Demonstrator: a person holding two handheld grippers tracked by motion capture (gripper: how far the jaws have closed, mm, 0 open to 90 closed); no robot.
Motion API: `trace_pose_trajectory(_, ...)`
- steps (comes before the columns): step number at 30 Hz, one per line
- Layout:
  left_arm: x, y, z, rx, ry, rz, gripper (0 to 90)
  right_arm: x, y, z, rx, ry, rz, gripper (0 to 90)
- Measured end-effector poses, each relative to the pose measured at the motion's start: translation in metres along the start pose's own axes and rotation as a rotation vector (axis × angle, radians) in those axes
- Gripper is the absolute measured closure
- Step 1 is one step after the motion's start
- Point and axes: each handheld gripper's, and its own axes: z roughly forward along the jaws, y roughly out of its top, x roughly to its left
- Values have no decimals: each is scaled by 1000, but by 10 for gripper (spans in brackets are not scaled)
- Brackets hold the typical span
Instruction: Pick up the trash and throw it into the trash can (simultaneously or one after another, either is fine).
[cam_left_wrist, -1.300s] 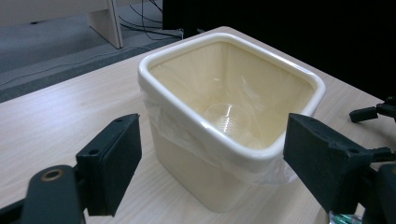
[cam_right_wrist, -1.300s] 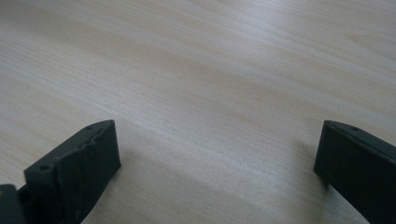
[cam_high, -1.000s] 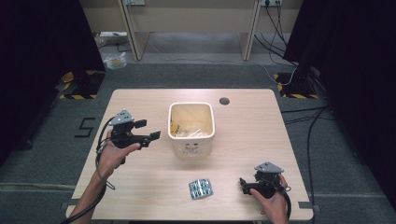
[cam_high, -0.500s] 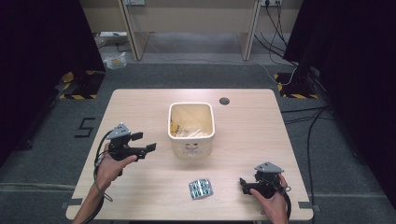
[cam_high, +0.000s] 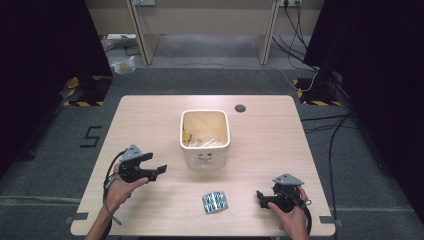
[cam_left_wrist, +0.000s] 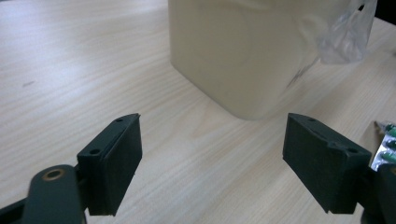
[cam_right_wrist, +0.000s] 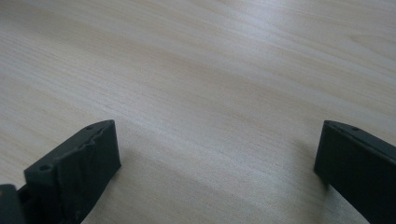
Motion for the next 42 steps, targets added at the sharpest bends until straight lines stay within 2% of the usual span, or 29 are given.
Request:
trace_pose_trajectory(13,-6,-14,7,43,2,24,192,0,0,0,0,0,0,3)
trace_pose_trajectory(17,-7,-23,10,74,5,29,191,0,0,0,0,0,0,3)
trace_pose_trajectory(24,-4,-40,11,107,1,7,190,0,0,0,0,0,0,3)
trace_pose_trajectory(32,-5,-45,10,117,15,16,190,1,0,0,-1,-3,4,4)
trace_pose_trajectory(42,-9,-51,9,155,29,45,188,3,0,-1,3,-4,7,8)
